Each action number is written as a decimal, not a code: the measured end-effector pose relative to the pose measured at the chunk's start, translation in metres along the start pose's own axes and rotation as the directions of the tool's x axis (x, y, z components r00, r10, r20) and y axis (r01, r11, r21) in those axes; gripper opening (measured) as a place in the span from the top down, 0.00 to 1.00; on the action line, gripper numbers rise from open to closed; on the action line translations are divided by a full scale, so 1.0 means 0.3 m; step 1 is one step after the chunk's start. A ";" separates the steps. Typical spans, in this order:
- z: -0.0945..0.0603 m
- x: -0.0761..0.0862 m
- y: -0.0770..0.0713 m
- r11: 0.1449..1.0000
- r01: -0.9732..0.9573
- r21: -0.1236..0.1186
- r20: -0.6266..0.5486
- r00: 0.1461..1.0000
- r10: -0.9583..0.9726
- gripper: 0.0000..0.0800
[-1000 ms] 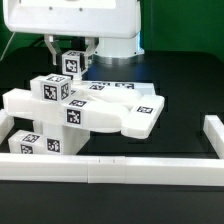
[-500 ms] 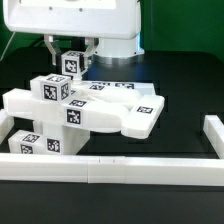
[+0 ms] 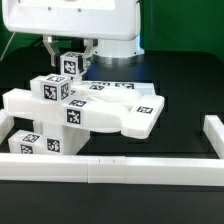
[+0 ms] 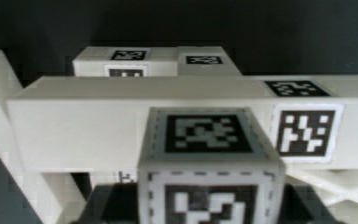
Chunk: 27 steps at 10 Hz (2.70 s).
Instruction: Assemble chair
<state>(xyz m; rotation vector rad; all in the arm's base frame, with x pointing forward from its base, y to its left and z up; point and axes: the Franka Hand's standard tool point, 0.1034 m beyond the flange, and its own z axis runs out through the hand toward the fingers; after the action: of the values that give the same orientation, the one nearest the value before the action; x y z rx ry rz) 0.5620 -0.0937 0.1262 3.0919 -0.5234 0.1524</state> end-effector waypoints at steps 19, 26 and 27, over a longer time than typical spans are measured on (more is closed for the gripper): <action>0.024 0.018 0.032 1.000 0.015 -0.025 -0.073 0.997 -0.017 0.58; -0.034 0.019 0.035 1.000 0.013 0.004 -0.066 0.998 -0.013 0.19; -0.027 0.016 0.036 1.000 0.014 0.001 -0.062 0.998 -0.014 0.19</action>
Offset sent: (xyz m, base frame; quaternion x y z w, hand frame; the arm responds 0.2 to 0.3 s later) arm 0.0003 0.0220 -0.0030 0.0262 0.0019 0.0177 0.9995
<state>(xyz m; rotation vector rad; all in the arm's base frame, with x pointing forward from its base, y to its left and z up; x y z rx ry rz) 0.5622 -0.1054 0.1346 3.0795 -0.4998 0.2478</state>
